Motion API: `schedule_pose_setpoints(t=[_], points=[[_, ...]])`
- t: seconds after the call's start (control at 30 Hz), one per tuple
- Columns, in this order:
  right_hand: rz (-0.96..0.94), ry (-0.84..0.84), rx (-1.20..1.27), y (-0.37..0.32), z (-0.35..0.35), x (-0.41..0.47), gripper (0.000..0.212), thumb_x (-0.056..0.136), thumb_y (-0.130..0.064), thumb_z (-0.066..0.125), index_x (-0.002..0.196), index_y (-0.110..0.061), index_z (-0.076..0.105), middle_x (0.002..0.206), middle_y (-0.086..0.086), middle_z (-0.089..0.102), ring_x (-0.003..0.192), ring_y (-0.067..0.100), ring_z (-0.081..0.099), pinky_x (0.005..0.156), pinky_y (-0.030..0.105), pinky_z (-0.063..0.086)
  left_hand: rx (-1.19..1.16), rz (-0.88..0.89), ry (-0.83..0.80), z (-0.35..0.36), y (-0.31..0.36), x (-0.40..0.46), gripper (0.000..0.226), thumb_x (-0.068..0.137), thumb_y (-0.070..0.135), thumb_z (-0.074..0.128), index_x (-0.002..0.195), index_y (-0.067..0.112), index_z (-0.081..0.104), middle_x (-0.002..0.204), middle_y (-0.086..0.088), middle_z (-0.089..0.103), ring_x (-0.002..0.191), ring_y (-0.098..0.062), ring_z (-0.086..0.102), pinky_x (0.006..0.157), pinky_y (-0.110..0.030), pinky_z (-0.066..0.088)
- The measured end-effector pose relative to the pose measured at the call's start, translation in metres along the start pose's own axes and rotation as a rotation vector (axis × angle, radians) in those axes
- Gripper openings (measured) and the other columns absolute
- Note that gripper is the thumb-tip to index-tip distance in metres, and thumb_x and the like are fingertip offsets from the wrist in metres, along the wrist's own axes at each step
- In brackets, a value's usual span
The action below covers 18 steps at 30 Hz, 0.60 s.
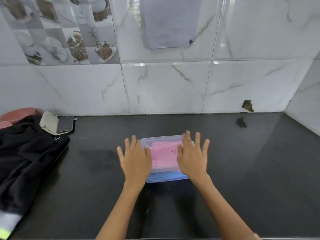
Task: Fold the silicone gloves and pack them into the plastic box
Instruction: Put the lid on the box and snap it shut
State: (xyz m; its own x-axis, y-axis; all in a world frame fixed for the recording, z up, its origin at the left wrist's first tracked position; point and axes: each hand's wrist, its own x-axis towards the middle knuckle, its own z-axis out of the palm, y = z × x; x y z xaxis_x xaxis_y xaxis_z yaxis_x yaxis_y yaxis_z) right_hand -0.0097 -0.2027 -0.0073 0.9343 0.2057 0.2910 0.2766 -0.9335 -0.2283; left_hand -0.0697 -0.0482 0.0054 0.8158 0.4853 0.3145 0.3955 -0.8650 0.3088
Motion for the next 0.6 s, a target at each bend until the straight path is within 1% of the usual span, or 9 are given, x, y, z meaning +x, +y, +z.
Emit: schedule_pose_setpoints(t=[0.03, 0.07, 0.1, 0.17, 0.23, 0.27, 0.4, 0.5, 0.6], points=[[-0.080, 0.025, 0.013, -0.012, 0.002, 0.009, 0.052, 0.099, -0.031, 0.024, 0.147, -0.012, 0.025, 0.158, 0.001, 0.023, 0.146, 0.030, 0.012, 0.116, 0.054, 0.003, -0.007, 0.062, 0.008, 0.003, 0.010, 0.008, 0.048, 0.100, 0.030, 0.031, 0.144, 0.013, 0.034, 0.158, -0.003, 0.024, 0.148, -0.021, 0.014, 0.118, -0.046, 0.009], [-0.168, 0.015, 0.018, -0.022, 0.006, 0.018, 0.052, 0.099, -0.031, 0.024, 0.147, -0.012, 0.023, 0.158, 0.002, 0.022, 0.147, 0.029, 0.012, 0.117, 0.051, 0.004, -0.005, 0.138, -0.019, 0.007, 0.019, 0.015, 0.050, 0.101, 0.029, 0.028, 0.148, 0.012, 0.024, 0.160, -0.003, 0.017, 0.149, -0.020, 0.009, 0.119, -0.044, 0.007], [-0.242, -0.025, 0.019, -0.030, 0.011, 0.027, 0.052, 0.100, -0.031, 0.023, 0.149, -0.013, 0.020, 0.159, 0.002, 0.019, 0.147, 0.028, 0.009, 0.118, 0.049, 0.002, 0.016, 0.213, -0.066, 0.012, 0.027, 0.021, 0.051, 0.101, 0.026, 0.024, 0.150, 0.012, 0.017, 0.161, -0.003, 0.011, 0.149, -0.019, 0.005, 0.119, -0.043, 0.005], [-0.308, -0.153, 0.019, -0.032, 0.023, 0.041, 0.053, 0.101, -0.029, 0.021, 0.151, -0.015, 0.013, 0.161, 0.001, 0.011, 0.149, 0.026, 0.002, 0.119, 0.045, -0.002, 0.075, 0.308, -0.183, 0.024, 0.032, 0.032, 0.051, 0.102, 0.022, 0.020, 0.151, 0.011, 0.011, 0.161, -0.005, 0.008, 0.149, -0.020, 0.003, 0.120, -0.040, 0.006], [-0.300, -0.261, 0.051, -0.026, 0.034, 0.049, 0.052, 0.101, -0.027, 0.019, 0.152, -0.016, 0.012, 0.161, 0.000, 0.010, 0.149, 0.023, 0.003, 0.120, 0.042, 0.000, 0.117, 0.348, -0.289, 0.036, 0.027, 0.040, 0.051, 0.103, 0.023, 0.019, 0.152, 0.010, 0.011, 0.161, -0.006, 0.010, 0.149, -0.021, 0.005, 0.121, -0.036, 0.009], [-0.299, -0.281, 0.070, -0.023, 0.037, 0.051, 0.052, 0.101, -0.027, 0.019, 0.152, -0.016, 0.012, 0.161, -0.001, 0.010, 0.149, 0.022, 0.004, 0.120, 0.041, 0.001, 0.133, 0.364, -0.323, 0.041, 0.024, 0.043, 0.051, 0.103, 0.024, 0.018, 0.152, 0.010, 0.011, 0.161, -0.007, 0.010, 0.149, -0.021, 0.007, 0.121, -0.034, 0.010], [-0.299, -0.275, 0.082, -0.021, 0.045, 0.054, 0.052, 0.101, -0.029, 0.018, 0.151, -0.017, 0.013, 0.160, -0.001, 0.013, 0.148, 0.020, 0.007, 0.120, 0.039, 0.002, 0.145, 0.386, -0.339, 0.053, 0.018, 0.048, 0.052, 0.104, 0.027, 0.018, 0.152, 0.009, 0.011, 0.161, -0.006, 0.011, 0.149, -0.018, 0.009, 0.122, -0.031, 0.010], [-0.293, -0.313, 0.086, -0.023, 0.042, 0.054, 0.051, 0.102, -0.028, 0.018, 0.151, -0.016, 0.013, 0.160, -0.001, 0.013, 0.148, 0.020, 0.006, 0.120, 0.040, 0.001, 0.139, 0.369, -0.314, 0.051, 0.019, 0.048, 0.051, 0.103, 0.029, 0.018, 0.151, 0.012, 0.017, 0.160, -0.003, 0.018, 0.148, -0.018, 0.014, 0.121, -0.035, 0.010], [-0.309, -0.371, 0.064, -0.019, 0.029, 0.062, 0.052, 0.102, -0.031, 0.016, 0.151, -0.012, 0.012, 0.161, 0.002, 0.011, 0.148, 0.023, 0.006, 0.119, 0.044, -0.001, 0.044, 0.335, -0.328, 0.041, 0.019, 0.056, 0.049, 0.103, 0.029, 0.017, 0.147, 0.010, 0.027, 0.156, -0.005, 0.028, 0.145, -0.020, 0.022, 0.119, -0.042, 0.009]])
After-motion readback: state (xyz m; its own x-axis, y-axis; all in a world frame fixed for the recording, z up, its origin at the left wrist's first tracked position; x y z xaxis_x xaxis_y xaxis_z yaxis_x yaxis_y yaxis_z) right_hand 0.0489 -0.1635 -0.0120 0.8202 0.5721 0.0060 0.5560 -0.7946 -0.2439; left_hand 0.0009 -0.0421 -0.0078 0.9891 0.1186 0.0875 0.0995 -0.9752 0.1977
